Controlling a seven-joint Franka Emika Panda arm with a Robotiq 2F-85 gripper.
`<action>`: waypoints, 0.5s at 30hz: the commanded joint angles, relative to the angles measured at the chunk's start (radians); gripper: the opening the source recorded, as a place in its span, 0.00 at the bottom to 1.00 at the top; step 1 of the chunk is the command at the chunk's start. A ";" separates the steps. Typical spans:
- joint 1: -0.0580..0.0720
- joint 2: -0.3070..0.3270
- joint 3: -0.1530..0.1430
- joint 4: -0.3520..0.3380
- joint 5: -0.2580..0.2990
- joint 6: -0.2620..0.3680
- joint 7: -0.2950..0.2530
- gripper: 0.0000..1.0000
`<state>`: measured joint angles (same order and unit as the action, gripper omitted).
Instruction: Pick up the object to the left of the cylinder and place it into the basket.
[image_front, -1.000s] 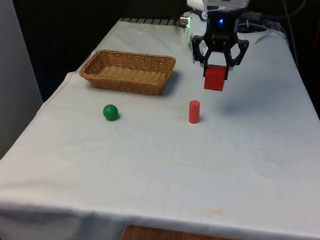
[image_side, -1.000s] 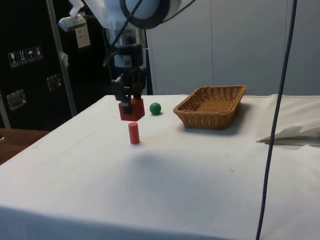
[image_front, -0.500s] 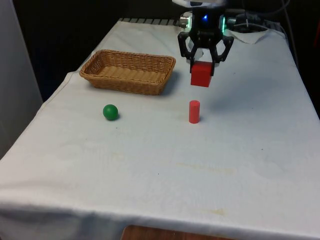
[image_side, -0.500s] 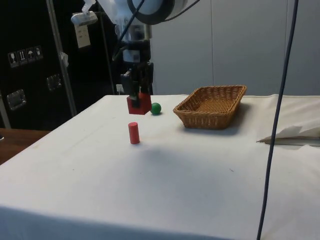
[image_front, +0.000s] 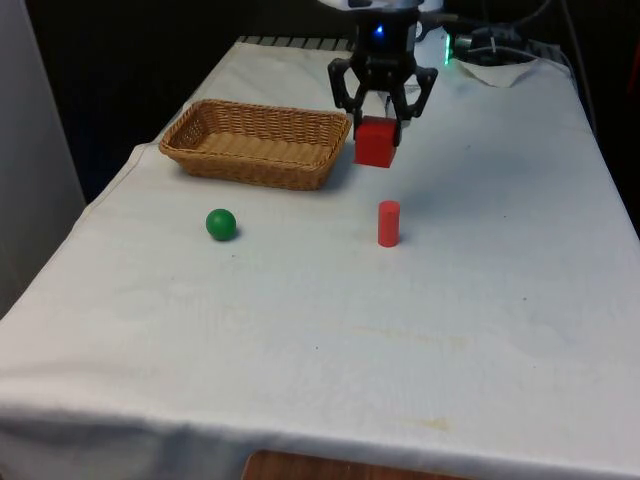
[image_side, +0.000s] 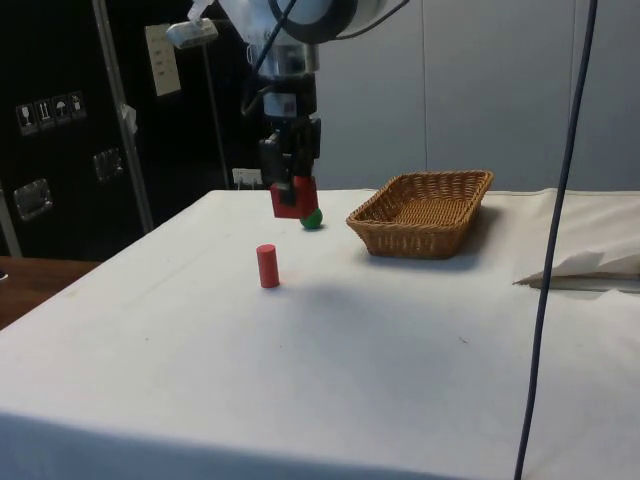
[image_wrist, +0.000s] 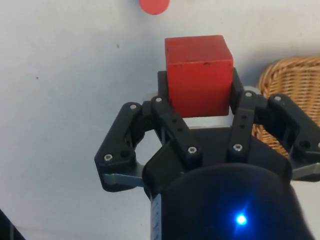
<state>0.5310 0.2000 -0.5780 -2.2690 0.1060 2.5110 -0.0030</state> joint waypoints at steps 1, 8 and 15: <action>0.000 -0.002 -0.004 -0.002 0.000 0.000 -0.005 0.00; -0.008 -0.030 -0.044 -0.029 -0.008 0.001 -0.050 0.00; -0.009 -0.043 -0.075 -0.044 -0.008 0.001 -0.085 0.00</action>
<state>0.5240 0.1660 -0.6510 -2.3070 0.1060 2.5110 -0.0880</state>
